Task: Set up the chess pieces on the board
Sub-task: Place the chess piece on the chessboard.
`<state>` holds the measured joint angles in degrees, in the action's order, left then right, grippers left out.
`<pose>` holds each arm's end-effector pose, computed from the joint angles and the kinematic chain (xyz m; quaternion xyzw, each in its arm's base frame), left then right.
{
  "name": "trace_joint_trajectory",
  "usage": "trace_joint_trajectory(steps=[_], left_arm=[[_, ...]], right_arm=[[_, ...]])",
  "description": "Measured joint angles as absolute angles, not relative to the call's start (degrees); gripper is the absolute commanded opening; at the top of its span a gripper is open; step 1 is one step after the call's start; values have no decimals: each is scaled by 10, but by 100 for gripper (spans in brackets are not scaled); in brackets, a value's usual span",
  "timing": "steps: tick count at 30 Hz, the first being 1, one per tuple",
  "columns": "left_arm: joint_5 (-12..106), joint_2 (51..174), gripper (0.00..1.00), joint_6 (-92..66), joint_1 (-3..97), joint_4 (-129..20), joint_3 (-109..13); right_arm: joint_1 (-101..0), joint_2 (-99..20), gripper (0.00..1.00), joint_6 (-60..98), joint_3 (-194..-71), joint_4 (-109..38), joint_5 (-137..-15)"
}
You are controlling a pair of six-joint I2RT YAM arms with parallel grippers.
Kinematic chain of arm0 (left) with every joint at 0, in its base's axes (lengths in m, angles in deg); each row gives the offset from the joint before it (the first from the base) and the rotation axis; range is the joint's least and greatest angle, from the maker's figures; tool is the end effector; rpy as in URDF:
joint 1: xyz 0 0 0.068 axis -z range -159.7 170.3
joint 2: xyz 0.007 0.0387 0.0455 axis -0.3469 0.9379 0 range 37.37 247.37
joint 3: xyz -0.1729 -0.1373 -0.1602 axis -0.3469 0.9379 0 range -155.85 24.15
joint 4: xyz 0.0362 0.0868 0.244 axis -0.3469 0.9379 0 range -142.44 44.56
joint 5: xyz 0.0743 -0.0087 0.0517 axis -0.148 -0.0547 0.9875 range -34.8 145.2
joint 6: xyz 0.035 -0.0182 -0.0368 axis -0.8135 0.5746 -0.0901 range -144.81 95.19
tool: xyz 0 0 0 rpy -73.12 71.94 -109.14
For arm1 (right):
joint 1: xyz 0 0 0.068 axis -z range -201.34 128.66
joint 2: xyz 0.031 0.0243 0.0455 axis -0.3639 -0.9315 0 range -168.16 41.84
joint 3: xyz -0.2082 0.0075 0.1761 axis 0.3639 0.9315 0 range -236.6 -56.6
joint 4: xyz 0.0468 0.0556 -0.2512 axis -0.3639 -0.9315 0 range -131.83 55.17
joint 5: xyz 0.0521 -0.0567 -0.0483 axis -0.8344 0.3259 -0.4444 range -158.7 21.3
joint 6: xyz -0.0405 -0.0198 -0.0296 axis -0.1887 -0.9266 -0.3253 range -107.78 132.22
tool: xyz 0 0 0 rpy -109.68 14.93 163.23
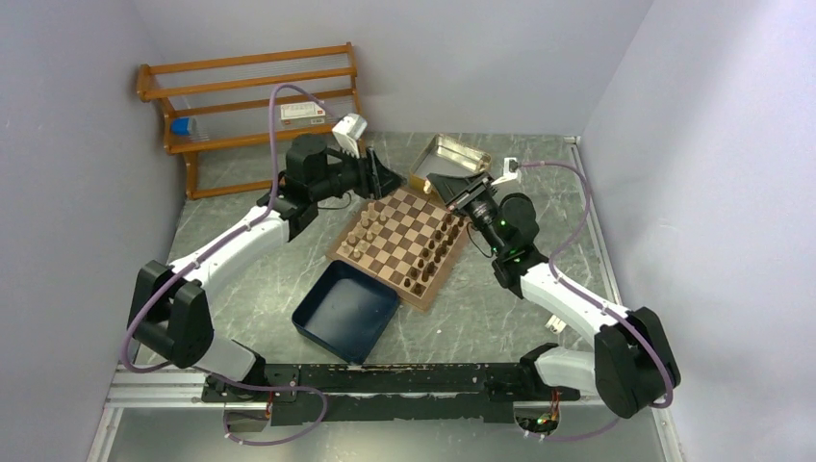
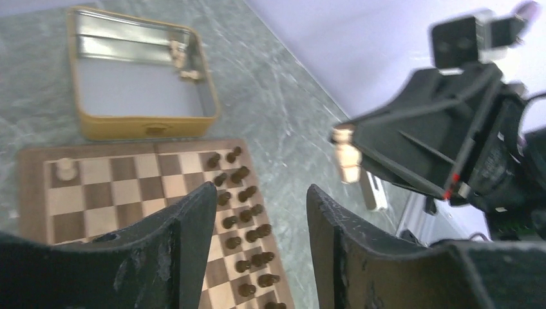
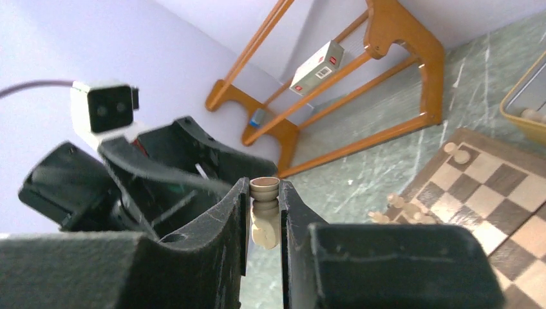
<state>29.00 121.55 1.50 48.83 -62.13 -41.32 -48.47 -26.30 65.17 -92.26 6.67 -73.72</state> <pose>0.2993 -0.1806 0.3378 0.1615 0.7378 -0.4442 0.4820 0.2378 0.1255 0.2947 0.1125 0.6397 0.5105 0.5634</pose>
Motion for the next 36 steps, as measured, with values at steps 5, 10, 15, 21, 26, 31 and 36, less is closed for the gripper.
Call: trace_joint_trajectory(steps=[5,10,15,21,26,31,36], left_arm=[[274,1222,61,-6,534,-646,-412],[274,1223,61,-16,562,-683,-406],[276,1238,58,-25,570,-702,-408],[284,1266,51,-25,571,-712,-410],[288,1268,54,-25,571,-722,-410],[288,1267,57,-25,571,-738,-410],[288,1266,57,-25,571,-758,-410]], right_arm=[[-485,-290,0,741,-934,82,-725],[-485,-294,0,784,-940,92,-719],[-486,-297,1,806,-940,106,-719],[-486,-300,1,812,-940,112,-719],[-486,-306,1,815,-940,119,-719],[-486,-314,1,818,-940,125,-719],[-486,-317,1,818,-940,125,-714]])
